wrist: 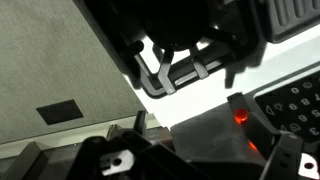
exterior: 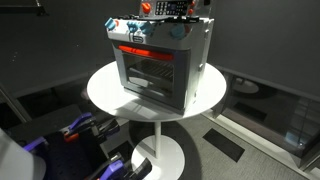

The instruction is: Press the top button on the right side of the stove

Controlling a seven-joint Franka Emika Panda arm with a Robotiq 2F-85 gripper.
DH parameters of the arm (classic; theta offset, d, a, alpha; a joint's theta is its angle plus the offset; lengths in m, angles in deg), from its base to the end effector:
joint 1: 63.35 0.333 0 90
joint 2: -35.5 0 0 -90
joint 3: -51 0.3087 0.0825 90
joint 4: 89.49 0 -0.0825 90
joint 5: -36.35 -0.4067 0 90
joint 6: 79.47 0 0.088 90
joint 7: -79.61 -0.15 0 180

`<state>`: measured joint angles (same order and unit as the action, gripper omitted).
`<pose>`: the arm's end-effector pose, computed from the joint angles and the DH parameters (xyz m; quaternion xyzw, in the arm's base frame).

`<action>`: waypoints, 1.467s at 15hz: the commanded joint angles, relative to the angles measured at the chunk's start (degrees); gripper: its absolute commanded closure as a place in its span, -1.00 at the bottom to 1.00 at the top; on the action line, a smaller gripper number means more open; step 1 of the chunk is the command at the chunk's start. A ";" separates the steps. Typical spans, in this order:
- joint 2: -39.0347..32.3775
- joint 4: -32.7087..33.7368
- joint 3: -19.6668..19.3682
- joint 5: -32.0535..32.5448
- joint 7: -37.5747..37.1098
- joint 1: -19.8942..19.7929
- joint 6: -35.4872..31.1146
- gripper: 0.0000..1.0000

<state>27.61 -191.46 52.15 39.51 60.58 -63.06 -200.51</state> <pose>0.6500 0.0113 0.4369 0.9850 -0.1406 0.1000 0.0059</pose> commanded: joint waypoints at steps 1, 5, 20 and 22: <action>-2.05 3.28 -0.72 1.09 -1.19 0.94 0.12 -1.00; -3.47 4.99 -0.76 0.70 -0.78 1.15 0.18 -1.00; -0.68 4.36 -0.78 -1.89 1.21 0.67 8.47 -1.00; 0.78 3.28 -0.79 -2.23 2.13 0.49 11.15 -1.00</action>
<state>26.05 -187.58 51.85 38.88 60.80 -62.54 -193.58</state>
